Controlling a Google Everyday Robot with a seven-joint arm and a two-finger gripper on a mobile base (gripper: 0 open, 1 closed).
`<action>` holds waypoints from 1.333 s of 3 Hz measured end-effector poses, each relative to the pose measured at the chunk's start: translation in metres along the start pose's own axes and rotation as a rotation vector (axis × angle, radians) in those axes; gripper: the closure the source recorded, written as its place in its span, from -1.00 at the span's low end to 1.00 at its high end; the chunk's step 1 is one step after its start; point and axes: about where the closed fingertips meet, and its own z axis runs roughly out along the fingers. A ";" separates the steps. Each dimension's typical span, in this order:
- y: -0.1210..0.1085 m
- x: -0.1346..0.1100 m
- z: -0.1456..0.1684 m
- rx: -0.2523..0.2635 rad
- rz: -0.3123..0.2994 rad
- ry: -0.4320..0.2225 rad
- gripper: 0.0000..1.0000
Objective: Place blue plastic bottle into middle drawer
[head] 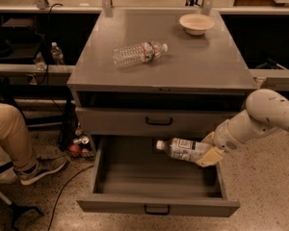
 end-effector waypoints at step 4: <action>-0.004 0.001 0.103 0.010 0.057 -0.143 1.00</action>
Offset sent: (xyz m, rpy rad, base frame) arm -0.0002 0.0129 -0.0331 0.0643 -0.0136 -0.0272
